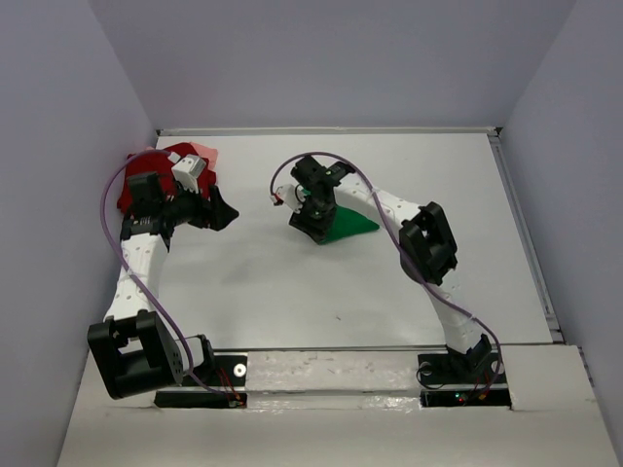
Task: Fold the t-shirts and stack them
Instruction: Fold the tshirt, then neatly place the folded tshirt to the corner
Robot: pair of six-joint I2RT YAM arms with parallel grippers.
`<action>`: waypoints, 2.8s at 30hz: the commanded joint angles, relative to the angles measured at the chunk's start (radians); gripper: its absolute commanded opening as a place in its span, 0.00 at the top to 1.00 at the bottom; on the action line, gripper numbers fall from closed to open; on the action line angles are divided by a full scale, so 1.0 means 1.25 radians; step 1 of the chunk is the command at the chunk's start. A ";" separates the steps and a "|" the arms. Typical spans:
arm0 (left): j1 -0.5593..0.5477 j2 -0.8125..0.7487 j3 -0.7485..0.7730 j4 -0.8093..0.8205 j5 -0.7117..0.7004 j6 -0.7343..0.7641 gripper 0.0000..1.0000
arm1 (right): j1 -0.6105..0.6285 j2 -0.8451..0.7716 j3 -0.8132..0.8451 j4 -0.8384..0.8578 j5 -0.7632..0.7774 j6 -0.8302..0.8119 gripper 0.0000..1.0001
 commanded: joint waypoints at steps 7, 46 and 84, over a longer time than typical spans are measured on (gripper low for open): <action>0.002 -0.022 -0.006 0.018 0.022 0.000 0.07 | 0.016 0.022 0.034 0.011 0.022 -0.024 0.44; 0.002 0.017 -0.005 0.021 0.047 -0.011 0.09 | 0.016 -0.003 -0.126 0.132 0.127 -0.035 1.00; -0.235 0.783 0.248 0.649 0.299 -0.760 0.41 | -0.020 -0.078 -0.105 0.191 0.169 0.009 1.00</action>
